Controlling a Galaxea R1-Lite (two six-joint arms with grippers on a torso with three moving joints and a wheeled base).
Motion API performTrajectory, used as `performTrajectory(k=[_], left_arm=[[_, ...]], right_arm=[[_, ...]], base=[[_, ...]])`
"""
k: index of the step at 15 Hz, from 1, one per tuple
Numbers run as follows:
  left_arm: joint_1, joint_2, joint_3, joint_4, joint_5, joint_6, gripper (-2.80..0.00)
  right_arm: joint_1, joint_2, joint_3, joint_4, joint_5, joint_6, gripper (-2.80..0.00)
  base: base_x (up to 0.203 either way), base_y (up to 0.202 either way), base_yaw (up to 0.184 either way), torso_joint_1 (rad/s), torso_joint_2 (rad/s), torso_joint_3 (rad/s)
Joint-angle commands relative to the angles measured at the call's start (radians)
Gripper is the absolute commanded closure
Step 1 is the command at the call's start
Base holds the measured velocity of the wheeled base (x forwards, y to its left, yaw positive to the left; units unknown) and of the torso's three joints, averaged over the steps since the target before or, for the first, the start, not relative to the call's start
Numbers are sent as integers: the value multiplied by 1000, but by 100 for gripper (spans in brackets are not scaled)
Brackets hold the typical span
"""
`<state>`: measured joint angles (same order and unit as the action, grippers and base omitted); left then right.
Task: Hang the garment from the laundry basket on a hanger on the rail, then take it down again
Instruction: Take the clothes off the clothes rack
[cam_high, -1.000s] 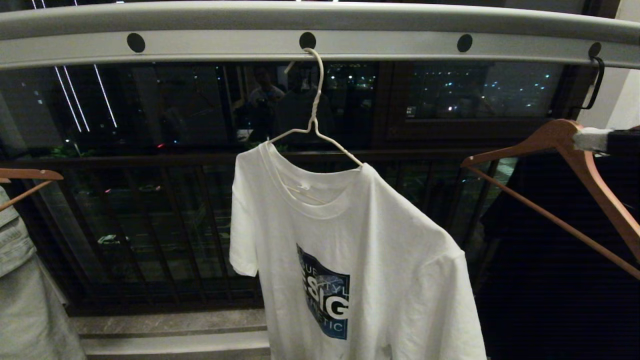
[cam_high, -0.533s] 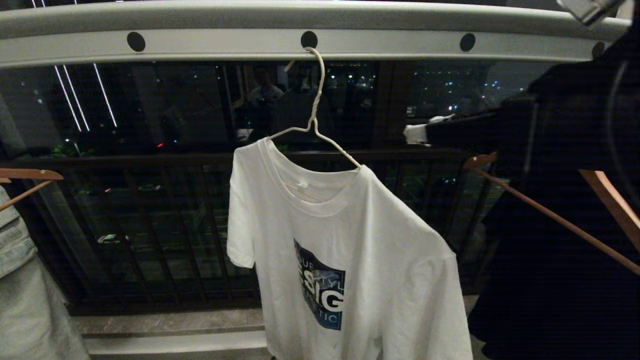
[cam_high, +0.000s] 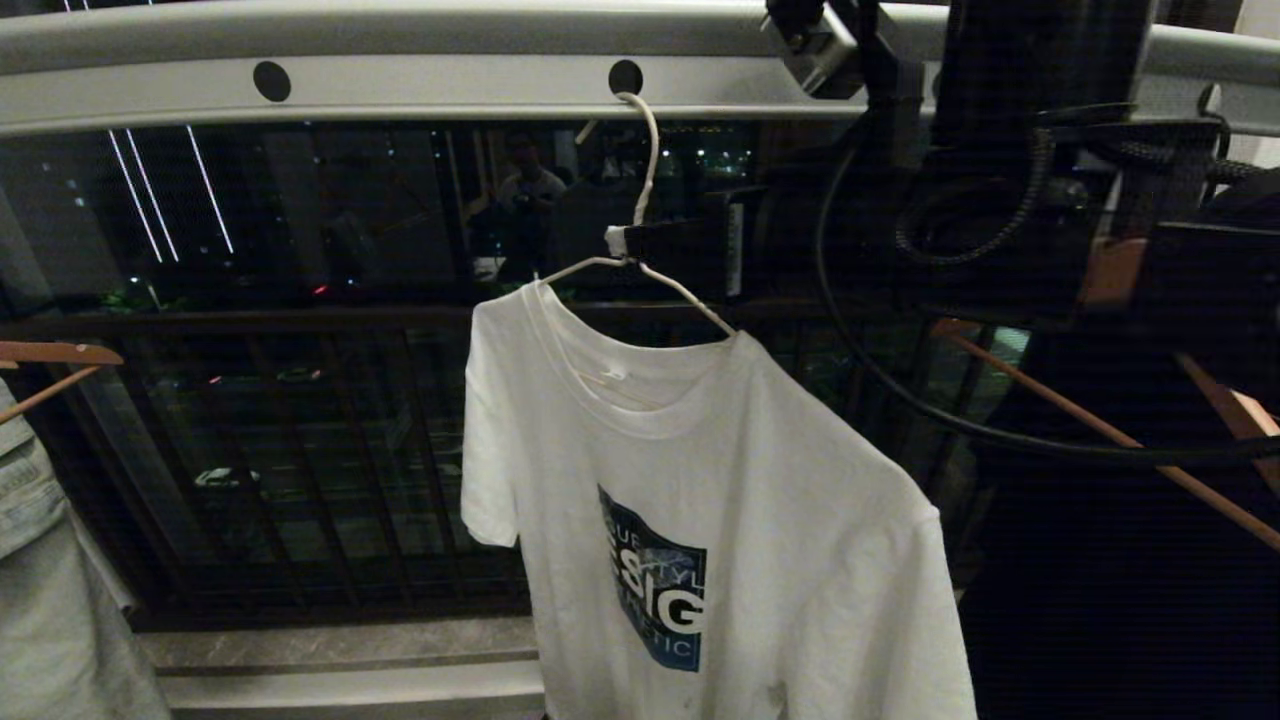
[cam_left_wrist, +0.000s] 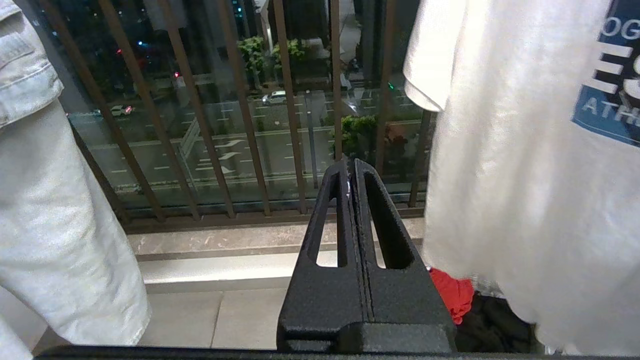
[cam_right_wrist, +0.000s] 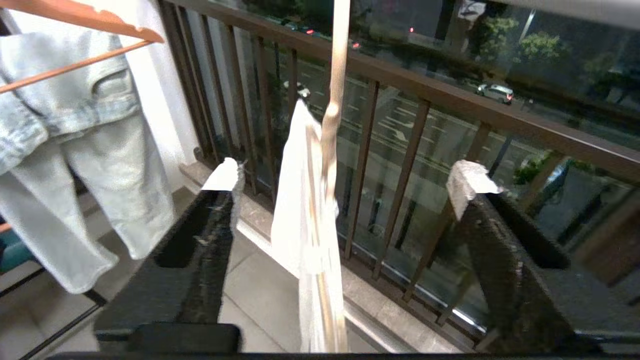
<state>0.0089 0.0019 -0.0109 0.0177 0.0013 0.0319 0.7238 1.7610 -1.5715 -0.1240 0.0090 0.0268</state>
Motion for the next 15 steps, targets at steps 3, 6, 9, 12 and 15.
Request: performTrajectory(k=[3, 6, 9, 12, 15], left_arm=[[0, 0, -1, 0, 0, 0, 0], [0, 0, 0, 0, 0, 0, 0], [0, 0, 0, -1, 0, 0, 0], [0, 0, -1, 1, 0, 0, 0], [0, 0, -1, 1, 0, 0, 0]], right_arm=[[-4, 102, -82, -2, -1, 1, -280], [-10, 150, -125, -1, -7, 1, -280], [-11, 158, -130, -2, -14, -2, 0], [-11, 161, -131, 0, -14, -10, 0], [-11, 168, -158, -3, -13, -27, 0]], base=[[0, 0, 0, 0, 0, 0], [0, 0, 0, 0, 0, 0], [0, 0, 0, 0, 0, 0], [0, 0, 0, 0, 0, 0], [0, 0, 0, 0, 0, 0]])
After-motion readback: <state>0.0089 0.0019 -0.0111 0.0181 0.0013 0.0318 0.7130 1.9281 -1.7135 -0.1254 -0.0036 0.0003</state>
